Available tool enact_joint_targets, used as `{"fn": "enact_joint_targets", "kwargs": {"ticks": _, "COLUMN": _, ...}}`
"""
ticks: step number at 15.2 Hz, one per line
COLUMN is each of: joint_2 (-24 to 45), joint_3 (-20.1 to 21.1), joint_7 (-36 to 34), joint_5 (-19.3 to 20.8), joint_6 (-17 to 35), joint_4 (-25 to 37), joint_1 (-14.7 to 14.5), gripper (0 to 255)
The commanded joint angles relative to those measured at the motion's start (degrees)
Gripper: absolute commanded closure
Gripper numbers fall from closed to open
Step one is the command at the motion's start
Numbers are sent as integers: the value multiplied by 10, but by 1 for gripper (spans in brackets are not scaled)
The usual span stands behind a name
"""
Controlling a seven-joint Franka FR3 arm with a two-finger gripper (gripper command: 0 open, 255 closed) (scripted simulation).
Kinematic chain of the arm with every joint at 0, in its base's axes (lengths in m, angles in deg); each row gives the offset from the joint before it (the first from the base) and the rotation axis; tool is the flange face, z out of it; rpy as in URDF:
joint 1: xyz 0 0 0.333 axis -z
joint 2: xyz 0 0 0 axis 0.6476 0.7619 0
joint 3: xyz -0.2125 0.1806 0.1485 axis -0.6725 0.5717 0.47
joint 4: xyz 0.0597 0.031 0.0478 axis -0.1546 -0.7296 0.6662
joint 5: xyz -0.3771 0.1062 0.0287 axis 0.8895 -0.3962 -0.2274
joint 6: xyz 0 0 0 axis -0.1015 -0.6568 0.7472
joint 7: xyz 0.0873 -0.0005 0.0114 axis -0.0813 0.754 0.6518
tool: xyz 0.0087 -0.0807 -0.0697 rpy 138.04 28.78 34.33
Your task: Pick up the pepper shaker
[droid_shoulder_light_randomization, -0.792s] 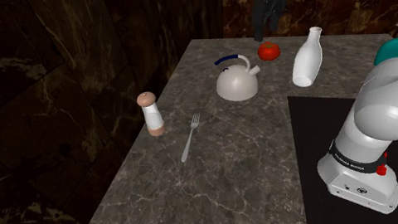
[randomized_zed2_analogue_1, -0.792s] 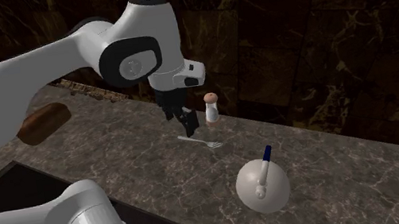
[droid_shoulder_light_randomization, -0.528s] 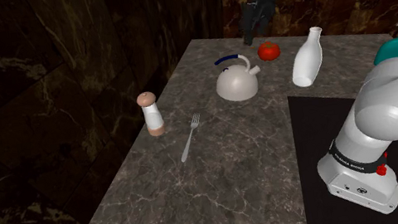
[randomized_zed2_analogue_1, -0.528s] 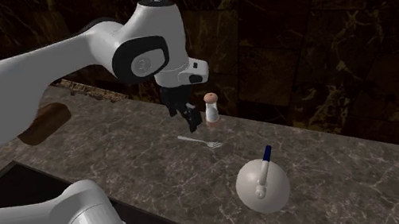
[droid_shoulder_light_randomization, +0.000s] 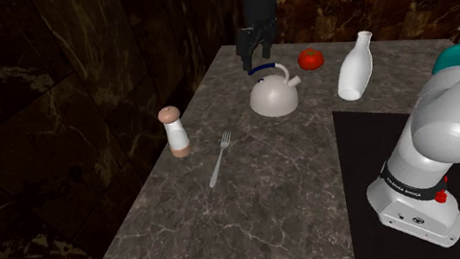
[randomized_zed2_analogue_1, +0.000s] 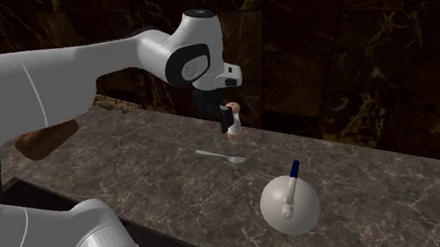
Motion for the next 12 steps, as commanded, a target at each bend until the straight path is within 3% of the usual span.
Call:
{"fn": "enact_joint_targets", "kwargs": {"ticks": 1, "joint_2": 37, "joint_3": 8, "joint_7": -5, "joint_5": -5, "joint_6": 21, "joint_4": 17, "joint_1": -5, "gripper": 0}}
{"fn": "enact_joint_targets", "kwargs": {"ticks": 12, "joint_2": 268, "joint_3": 50, "joint_7": -39, "joint_5": -7, "joint_6": 103, "joint_4": 170, "joint_1": -29, "gripper": 0}}
